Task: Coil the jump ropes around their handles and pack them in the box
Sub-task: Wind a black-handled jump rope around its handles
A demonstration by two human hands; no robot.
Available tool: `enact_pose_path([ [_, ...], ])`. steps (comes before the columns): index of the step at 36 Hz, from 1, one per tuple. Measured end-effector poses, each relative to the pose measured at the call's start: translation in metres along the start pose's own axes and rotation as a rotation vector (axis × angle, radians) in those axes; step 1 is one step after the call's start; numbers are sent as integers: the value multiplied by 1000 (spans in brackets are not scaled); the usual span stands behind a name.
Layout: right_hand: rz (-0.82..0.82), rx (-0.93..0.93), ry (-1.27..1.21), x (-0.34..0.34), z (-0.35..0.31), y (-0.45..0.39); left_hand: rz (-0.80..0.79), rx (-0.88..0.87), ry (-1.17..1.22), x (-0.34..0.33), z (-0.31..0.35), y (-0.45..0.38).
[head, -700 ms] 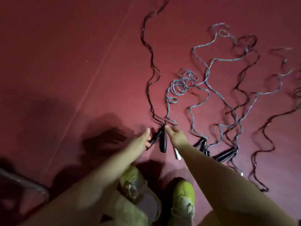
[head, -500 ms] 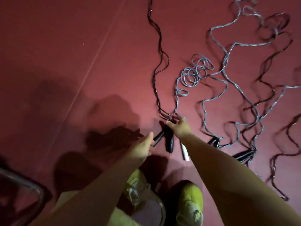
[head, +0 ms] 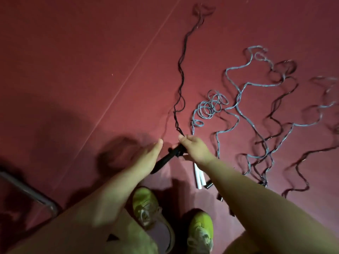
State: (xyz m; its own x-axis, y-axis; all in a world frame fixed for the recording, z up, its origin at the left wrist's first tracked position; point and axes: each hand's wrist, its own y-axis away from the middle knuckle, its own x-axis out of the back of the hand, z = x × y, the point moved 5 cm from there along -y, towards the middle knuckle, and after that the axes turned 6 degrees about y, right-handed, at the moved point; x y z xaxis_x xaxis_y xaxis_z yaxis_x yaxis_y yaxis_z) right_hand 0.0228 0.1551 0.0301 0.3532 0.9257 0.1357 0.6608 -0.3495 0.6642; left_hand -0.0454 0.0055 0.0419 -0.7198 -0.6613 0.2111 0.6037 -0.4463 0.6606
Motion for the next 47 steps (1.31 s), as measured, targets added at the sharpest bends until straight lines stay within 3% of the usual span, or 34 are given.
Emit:
enact_pose_path([
  [7, -21, 89, -267, 2, -77, 104, -83, -120, 190, 10, 48, 71],
  [11, -70, 139, -314, -3, -100, 161, -356, -250, 233, 0, 71, 132],
  [17, -82, 212, -306, -3, -116, 216, -530, -186, 239, -7, 78, 197],
  [21, -61, 203, -208, 4, -116, 240, -484, -159, 239, 0, 87, 221],
  [28, 15, 244, 85, 7, -118, 246, -577, -117, 194, 24, 87, 232],
  [32, 143, 279, -180, 19, -128, 238, -652, -102, 211, 29, 99, 238],
  [36, 110, 294, -388, 18, -139, 232, -709, -115, 257, 25, 111, 244],
  [42, 27, 305, -317, -6, -137, 231, -680, -32, 300, 13, 104, 244],
  [47, 204, 401, 37, 2, -135, 219, -625, -24, 263, 15, 103, 237],
])
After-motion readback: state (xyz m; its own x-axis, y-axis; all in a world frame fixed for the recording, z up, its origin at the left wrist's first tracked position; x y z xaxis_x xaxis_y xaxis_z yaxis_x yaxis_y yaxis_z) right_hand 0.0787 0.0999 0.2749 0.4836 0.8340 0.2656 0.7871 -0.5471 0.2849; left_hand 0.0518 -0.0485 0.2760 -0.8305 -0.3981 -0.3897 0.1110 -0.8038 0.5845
